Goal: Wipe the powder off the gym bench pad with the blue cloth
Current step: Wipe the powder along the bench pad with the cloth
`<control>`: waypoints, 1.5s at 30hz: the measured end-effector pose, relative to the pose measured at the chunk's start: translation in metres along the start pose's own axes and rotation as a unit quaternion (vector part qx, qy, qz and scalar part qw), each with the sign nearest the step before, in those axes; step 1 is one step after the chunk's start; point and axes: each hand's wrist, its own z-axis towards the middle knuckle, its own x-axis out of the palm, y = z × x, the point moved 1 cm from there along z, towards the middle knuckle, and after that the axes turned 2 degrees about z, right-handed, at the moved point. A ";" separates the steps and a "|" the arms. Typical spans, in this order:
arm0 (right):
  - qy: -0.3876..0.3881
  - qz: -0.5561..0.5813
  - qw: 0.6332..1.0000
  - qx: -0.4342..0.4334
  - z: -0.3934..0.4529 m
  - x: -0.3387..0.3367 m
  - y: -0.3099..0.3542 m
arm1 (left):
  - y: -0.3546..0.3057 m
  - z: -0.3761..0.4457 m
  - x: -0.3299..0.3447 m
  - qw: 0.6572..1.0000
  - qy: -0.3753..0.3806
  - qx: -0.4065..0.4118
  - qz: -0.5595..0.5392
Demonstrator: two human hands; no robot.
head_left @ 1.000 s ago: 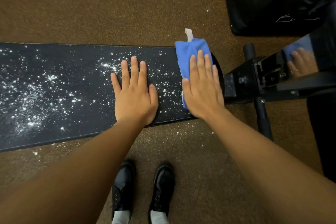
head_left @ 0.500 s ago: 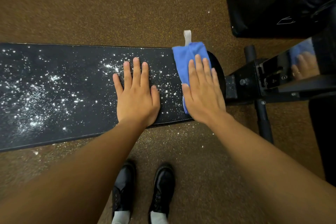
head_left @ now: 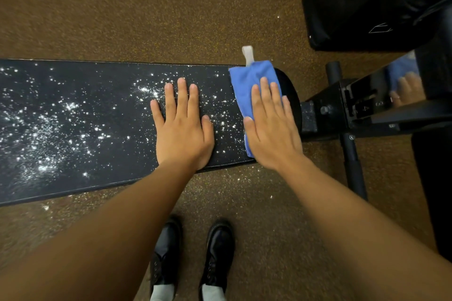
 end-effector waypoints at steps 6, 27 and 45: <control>-0.017 0.003 0.999 0.047 0.029 -0.010 -0.015 | -0.001 -0.001 0.001 1.000 -0.002 0.001 -0.002; -0.009 -0.017 1.000 0.005 0.012 0.001 0.016 | -0.001 0.000 0.000 1.000 0.001 0.001 -0.001; 0.006 -0.014 1.000 -0.011 -0.008 0.002 -0.006 | -0.001 0.000 0.000 1.000 -0.001 -0.001 -0.010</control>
